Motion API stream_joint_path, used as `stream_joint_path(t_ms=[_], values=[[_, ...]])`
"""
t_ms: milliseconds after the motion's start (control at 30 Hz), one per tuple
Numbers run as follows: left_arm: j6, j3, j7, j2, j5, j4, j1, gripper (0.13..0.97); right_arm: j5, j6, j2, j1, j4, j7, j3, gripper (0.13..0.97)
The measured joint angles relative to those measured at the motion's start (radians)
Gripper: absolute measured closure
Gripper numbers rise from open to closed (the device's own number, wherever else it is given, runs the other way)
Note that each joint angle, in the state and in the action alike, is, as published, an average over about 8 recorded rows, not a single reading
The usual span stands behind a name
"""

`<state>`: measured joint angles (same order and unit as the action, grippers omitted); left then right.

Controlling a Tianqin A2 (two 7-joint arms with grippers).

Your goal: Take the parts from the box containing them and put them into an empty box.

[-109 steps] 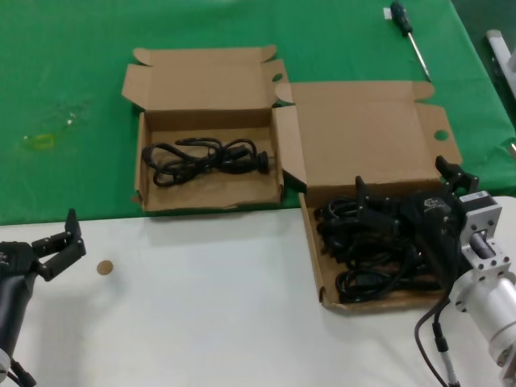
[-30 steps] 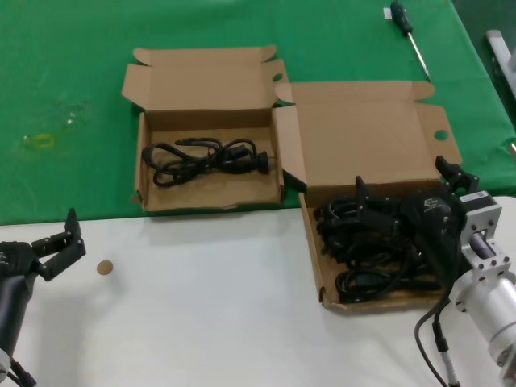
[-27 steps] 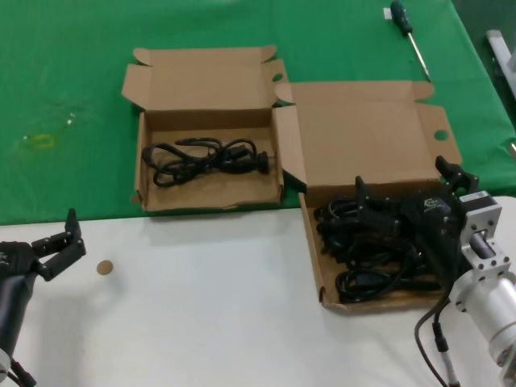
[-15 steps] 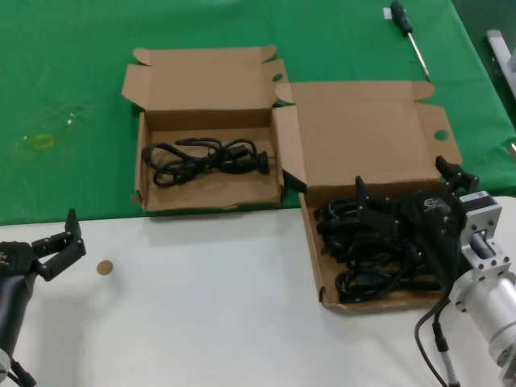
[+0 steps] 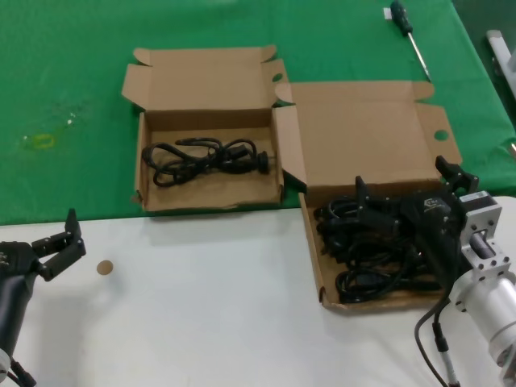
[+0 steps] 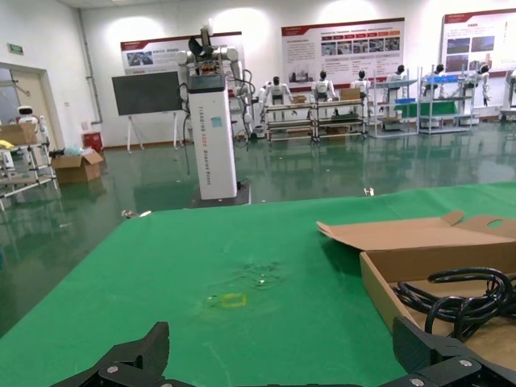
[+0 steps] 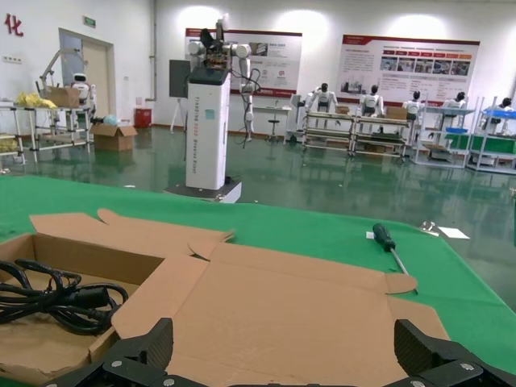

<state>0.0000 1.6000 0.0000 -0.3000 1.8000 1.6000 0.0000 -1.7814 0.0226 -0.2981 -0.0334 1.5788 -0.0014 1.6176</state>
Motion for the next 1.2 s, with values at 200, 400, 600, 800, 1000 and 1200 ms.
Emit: stream_joint_path(t_ms=[200,400,600,800,1000,1200], values=[[0.0,0.0,0.0,0.0,0.0,0.0,0.0,0.132,0.0,0.0,0.0,0.0,0.0,0.0,0.0,0.129],[0.0,0.0,0.0,0.0,0.0,0.0,0.0,0.132,0.0,0.0,0.0,0.0,0.0,0.0,0.0,0.129],[0.0,0.0,0.0,0.0,0.0,0.0,0.0,0.132,0.0,0.0,0.0,0.0,0.0,0.0,0.0,0.129],[0.0,0.0,0.0,0.0,0.0,0.0,0.0,0.132,0.0,0.0,0.0,0.0,0.0,0.0,0.0,0.129],[0.0,0.0,0.0,0.0,0.0,0.0,0.0,0.132,0.0,0.0,0.0,0.0,0.0,0.0,0.0,0.129],[0.0,0.0,0.0,0.0,0.0,0.0,0.0,0.132,0.0,0.0,0.0,0.0,0.0,0.0,0.0,0.129]])
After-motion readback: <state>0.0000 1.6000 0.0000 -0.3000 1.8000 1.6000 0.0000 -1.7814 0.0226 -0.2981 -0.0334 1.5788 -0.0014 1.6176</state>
